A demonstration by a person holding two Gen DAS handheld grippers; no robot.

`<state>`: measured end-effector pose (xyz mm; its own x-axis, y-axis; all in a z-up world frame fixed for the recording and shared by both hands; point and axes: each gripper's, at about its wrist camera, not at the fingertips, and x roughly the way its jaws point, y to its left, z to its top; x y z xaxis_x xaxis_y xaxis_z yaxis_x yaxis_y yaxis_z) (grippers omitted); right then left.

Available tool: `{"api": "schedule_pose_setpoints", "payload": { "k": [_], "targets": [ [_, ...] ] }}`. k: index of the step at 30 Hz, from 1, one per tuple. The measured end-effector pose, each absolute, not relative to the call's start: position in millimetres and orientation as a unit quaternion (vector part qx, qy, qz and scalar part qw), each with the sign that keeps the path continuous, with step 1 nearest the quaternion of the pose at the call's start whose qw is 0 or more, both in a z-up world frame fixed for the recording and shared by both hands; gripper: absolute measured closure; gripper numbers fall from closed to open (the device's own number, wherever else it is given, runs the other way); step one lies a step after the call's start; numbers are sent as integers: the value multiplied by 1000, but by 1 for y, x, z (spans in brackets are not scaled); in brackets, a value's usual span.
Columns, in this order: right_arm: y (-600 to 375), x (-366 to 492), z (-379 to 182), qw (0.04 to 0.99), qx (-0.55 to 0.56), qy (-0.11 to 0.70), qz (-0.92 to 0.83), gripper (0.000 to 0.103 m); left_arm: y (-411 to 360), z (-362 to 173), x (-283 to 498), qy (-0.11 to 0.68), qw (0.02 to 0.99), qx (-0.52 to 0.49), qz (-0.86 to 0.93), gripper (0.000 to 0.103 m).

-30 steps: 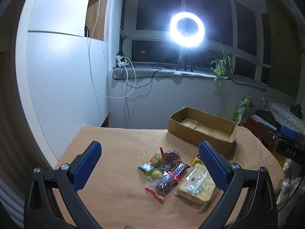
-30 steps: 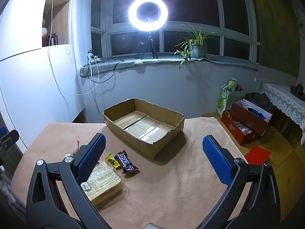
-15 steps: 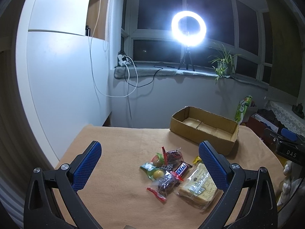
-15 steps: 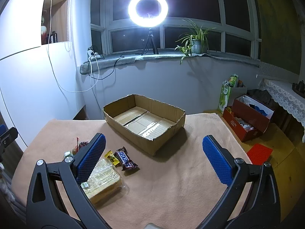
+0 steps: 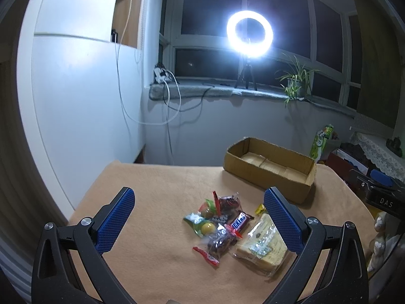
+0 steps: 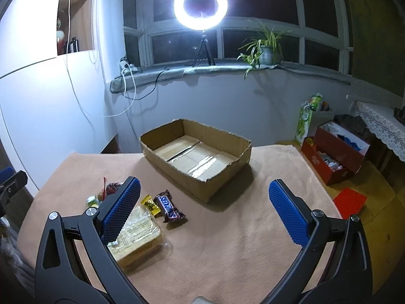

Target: Organize snacks

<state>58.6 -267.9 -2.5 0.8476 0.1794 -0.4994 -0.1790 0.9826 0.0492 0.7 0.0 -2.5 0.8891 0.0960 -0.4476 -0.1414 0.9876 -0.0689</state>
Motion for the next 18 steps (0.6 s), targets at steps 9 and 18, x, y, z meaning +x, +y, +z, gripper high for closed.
{"api": "schedule_pose_setpoints", "payload": {
  "k": [9, 18],
  "targets": [
    [-275, 76, -29, 933, 30, 321, 159, 3, 7, -25, 6, 267, 959, -86, 32, 2],
    [-260, 97, -64, 880, 63, 402, 243, 20, 2, -57, 16, 326, 932, -152, -37, 18]
  ]
}}
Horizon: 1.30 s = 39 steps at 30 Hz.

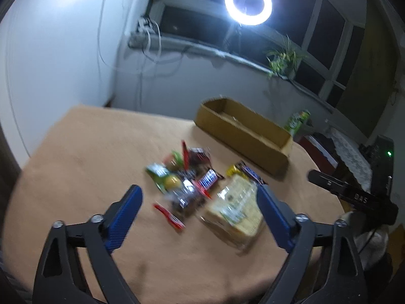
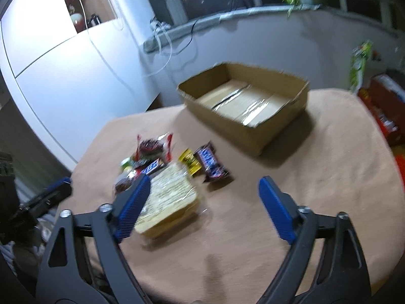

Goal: Organize snacks
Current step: 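Lower both grippers around the wrapped bread loaf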

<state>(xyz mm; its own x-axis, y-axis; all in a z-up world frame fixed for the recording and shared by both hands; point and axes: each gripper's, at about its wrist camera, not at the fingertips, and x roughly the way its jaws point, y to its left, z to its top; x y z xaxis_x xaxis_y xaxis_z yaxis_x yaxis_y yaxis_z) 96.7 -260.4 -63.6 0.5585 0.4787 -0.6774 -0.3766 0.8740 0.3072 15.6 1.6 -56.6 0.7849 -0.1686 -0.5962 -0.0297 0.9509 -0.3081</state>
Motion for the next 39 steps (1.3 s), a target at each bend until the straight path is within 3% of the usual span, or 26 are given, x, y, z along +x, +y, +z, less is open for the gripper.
{"api": "schedule_pose_setpoints", "payload": {
  "k": [3, 8, 12, 23, 26, 39],
  "targets": [
    [-255, 103, -74, 865, 73, 423, 260, 26, -5, -68, 19, 345, 921, -172, -60, 20],
    [-245, 111, -89, 847, 76, 447, 278, 26, -15, -82, 23, 371, 902, -201, -95, 26],
    [-239, 125, -101, 831, 85, 469, 288, 35, -23, -91, 28, 389, 889, -214, -112, 31],
    [-224, 146, -117, 805, 90, 496, 311, 37, -38, -109, 42, 417, 872, -221, -129, 41],
    [-218, 150, -123, 793, 89, 509, 322, 45, -40, -112, 45, 420, 871, -220, -128, 45],
    [-212, 148, -122, 787, 78, 517, 328, 51, -40, -118, 49, 423, 873, -211, -122, 47]
  ]
}}
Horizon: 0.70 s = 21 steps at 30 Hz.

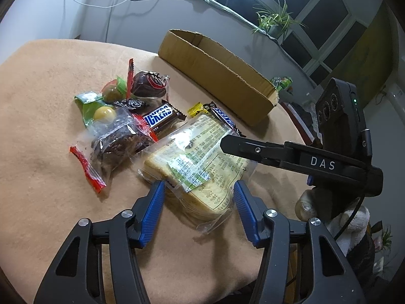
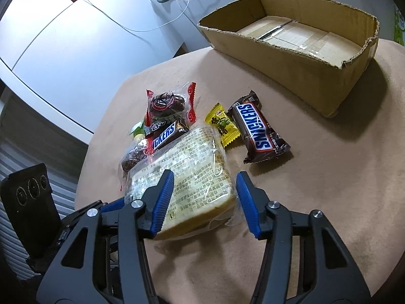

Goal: Organize snacks
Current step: 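Lower both grippers around the wrapped bread loaf, then lift the bread loaf with both grippers, carry it into the box, release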

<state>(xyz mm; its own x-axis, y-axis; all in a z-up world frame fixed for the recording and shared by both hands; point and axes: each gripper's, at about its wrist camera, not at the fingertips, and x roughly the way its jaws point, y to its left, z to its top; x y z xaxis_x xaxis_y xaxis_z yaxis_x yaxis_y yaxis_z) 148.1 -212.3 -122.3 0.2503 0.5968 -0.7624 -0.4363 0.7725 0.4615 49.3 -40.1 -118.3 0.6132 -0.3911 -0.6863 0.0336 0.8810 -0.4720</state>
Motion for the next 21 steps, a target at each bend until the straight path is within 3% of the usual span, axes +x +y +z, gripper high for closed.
{"api": "schedule_pose_setpoints", "payload": {
  "k": [21],
  "targets": [
    [-220, 137, -56, 820, 67, 455, 340, 53, -42, -67, 60, 361, 910, -163, -121, 49]
  ]
}}
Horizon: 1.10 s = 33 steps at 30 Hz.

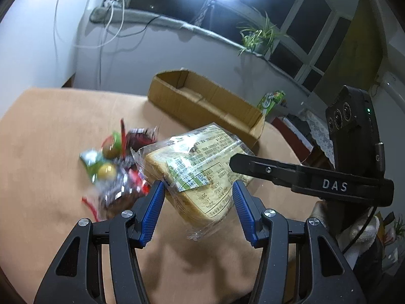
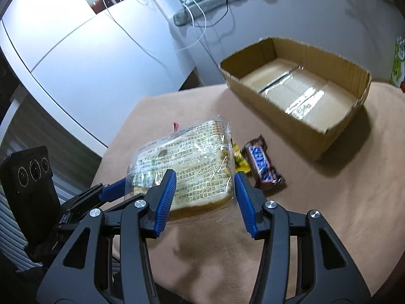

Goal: Organize snacks
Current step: 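Lift the bread loaf with both grippers, carry it into the box, release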

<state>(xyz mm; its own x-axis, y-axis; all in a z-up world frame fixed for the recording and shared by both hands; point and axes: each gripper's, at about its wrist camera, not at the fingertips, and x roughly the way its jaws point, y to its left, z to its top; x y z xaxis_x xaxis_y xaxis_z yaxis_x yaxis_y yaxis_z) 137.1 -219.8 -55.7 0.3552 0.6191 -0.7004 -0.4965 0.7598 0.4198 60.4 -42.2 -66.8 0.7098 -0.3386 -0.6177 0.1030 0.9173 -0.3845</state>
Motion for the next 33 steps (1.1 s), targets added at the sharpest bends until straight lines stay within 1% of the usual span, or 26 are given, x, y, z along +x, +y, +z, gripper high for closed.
{"api": "schedule_pose_setpoints", "payload": {
  "k": [6, 16, 33],
  "targets": [
    [-230, 155, -39, 830, 73, 442, 333, 53, -49, -48, 83, 343, 919, -145, -131, 49],
    [-252, 196, -25, 845, 77, 432, 307, 53, -74, -32, 133, 333, 923, -117, -152, 49],
    [-282, 267, -40, 851, 79, 441, 275, 53, -107, -40, 204, 357, 914, -95, -168, 49]
  ]
}}
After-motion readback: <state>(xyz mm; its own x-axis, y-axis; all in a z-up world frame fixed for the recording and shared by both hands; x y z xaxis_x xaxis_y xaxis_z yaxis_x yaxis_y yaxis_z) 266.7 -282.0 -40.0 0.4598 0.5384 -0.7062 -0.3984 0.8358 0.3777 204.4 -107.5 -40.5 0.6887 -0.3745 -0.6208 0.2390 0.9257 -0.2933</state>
